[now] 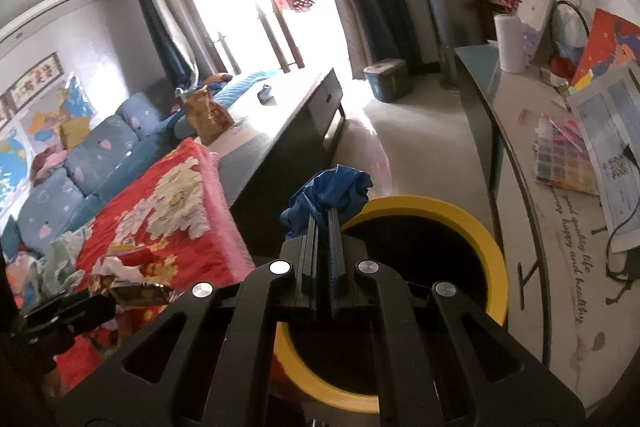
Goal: Collect trash
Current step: 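Carry the blue cloth and candy wrapper over the yellow-rimmed bin with both tools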
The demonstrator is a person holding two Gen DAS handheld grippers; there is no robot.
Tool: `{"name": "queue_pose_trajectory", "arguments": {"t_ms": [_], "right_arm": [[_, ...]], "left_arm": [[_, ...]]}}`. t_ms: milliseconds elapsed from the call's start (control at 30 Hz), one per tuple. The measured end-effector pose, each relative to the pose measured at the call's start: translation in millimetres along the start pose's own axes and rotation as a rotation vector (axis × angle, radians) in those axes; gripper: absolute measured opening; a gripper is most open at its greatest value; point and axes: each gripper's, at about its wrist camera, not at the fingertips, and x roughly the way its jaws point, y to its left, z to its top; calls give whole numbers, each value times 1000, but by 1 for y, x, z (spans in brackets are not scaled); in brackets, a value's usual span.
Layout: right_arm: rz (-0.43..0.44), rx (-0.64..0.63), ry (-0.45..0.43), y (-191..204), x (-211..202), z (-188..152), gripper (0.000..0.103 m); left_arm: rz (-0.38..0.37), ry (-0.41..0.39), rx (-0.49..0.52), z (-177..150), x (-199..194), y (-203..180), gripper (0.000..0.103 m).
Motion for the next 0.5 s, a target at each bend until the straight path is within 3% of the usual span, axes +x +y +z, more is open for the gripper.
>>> {"name": "queue_pose_trajectory", "arguments": {"t_ms": [500], "right_arm": [[-77,99,85,-49,20,-10,2]], "left_arm": [[-12,79,16,-12,50,-21,21]]}}
